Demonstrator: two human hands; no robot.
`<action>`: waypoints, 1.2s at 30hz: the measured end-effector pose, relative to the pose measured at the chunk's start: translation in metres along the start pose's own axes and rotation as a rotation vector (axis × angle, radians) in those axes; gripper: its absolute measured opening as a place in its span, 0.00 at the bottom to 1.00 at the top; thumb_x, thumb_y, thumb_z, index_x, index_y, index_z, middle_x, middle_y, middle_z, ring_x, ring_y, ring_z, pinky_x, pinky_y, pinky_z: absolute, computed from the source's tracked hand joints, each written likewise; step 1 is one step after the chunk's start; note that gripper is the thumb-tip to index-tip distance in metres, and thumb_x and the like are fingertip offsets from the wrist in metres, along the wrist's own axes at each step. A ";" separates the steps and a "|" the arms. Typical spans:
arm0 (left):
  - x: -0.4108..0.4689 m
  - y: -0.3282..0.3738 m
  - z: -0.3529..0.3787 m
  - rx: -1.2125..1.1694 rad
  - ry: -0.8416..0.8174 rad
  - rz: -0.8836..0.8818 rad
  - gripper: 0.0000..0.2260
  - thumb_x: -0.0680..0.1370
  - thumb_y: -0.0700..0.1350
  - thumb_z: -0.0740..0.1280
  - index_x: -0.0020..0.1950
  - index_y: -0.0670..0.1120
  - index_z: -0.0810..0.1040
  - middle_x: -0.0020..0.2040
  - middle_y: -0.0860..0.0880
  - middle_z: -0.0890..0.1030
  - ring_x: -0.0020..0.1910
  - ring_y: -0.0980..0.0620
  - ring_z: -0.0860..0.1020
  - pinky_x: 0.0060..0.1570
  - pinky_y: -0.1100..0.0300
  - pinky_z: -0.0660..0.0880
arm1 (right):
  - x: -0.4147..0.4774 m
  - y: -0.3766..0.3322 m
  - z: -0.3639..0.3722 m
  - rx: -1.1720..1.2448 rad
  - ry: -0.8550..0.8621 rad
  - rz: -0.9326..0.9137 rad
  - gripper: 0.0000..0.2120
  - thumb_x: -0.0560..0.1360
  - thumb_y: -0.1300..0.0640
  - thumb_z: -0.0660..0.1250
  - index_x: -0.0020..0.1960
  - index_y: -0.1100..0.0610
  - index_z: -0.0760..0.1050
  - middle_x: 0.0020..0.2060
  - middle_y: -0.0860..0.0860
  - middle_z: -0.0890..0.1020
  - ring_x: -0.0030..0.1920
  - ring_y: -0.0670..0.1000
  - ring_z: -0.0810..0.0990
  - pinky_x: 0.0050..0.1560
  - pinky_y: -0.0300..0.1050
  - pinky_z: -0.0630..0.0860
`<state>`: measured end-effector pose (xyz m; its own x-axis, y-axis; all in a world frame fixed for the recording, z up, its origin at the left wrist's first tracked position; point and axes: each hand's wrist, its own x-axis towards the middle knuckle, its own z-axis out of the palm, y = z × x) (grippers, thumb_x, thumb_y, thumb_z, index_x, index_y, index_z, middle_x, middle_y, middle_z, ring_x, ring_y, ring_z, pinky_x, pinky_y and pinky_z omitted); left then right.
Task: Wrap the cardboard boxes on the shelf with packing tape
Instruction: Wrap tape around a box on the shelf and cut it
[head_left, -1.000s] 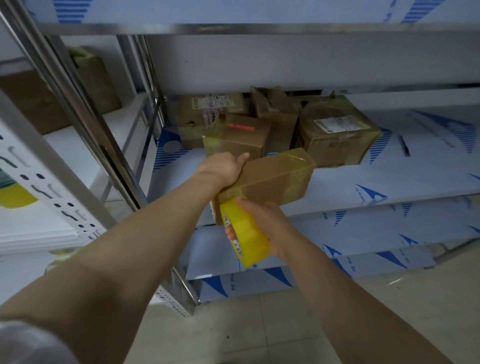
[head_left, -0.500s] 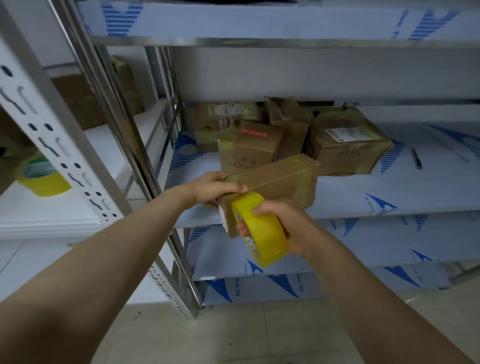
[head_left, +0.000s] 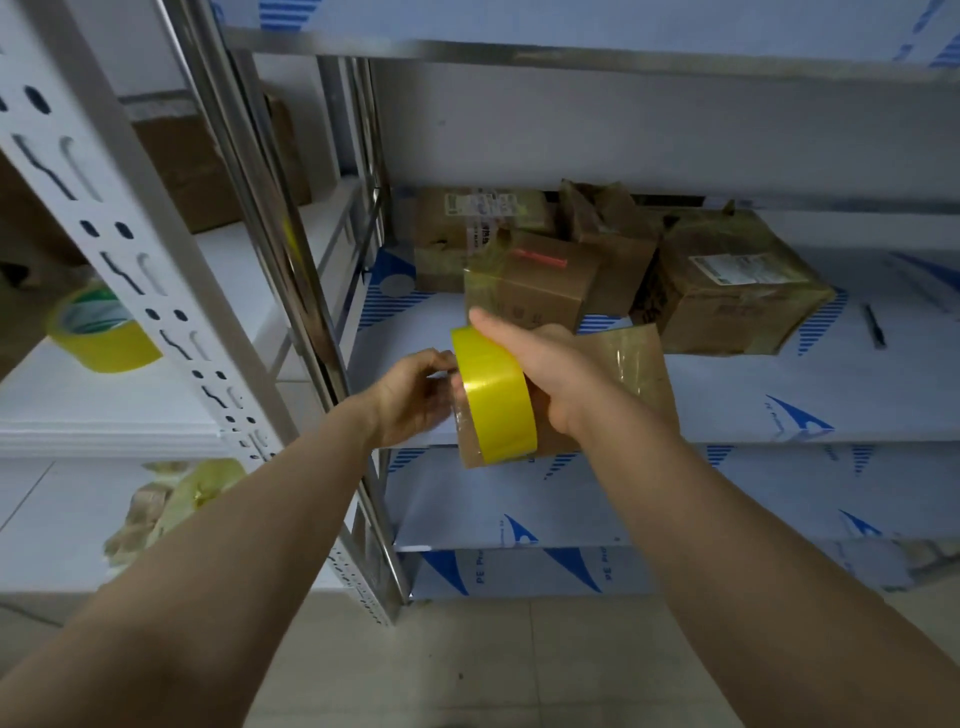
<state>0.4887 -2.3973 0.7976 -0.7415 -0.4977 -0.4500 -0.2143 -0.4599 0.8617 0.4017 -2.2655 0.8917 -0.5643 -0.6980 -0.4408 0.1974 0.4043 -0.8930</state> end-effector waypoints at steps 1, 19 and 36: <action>0.004 -0.004 0.001 0.002 0.005 0.026 0.11 0.78 0.45 0.59 0.40 0.48 0.78 0.36 0.48 0.78 0.44 0.48 0.73 0.59 0.53 0.66 | 0.009 -0.002 0.001 0.018 0.040 -0.001 0.57 0.41 0.28 0.76 0.63 0.57 0.72 0.50 0.59 0.83 0.48 0.61 0.83 0.52 0.61 0.79; 0.057 -0.014 0.043 0.062 0.448 0.231 0.08 0.81 0.41 0.58 0.45 0.42 0.74 0.35 0.44 0.74 0.38 0.44 0.74 0.44 0.52 0.75 | -0.001 0.009 0.008 0.120 0.119 -0.074 0.20 0.73 0.44 0.70 0.45 0.63 0.81 0.32 0.59 0.83 0.27 0.52 0.81 0.32 0.42 0.80; 0.051 -0.012 0.053 0.089 0.564 0.230 0.12 0.82 0.41 0.55 0.56 0.45 0.77 0.48 0.47 0.76 0.48 0.47 0.74 0.50 0.57 0.73 | -0.035 0.116 -0.011 -0.018 0.156 0.030 0.26 0.72 0.43 0.69 0.36 0.68 0.76 0.34 0.66 0.82 0.35 0.62 0.82 0.47 0.59 0.81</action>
<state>0.4191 -2.3781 0.7767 -0.3294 -0.9003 -0.2844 -0.1589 -0.2440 0.9567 0.4354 -2.1878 0.8049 -0.6760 -0.5859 -0.4468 0.2027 0.4352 -0.8772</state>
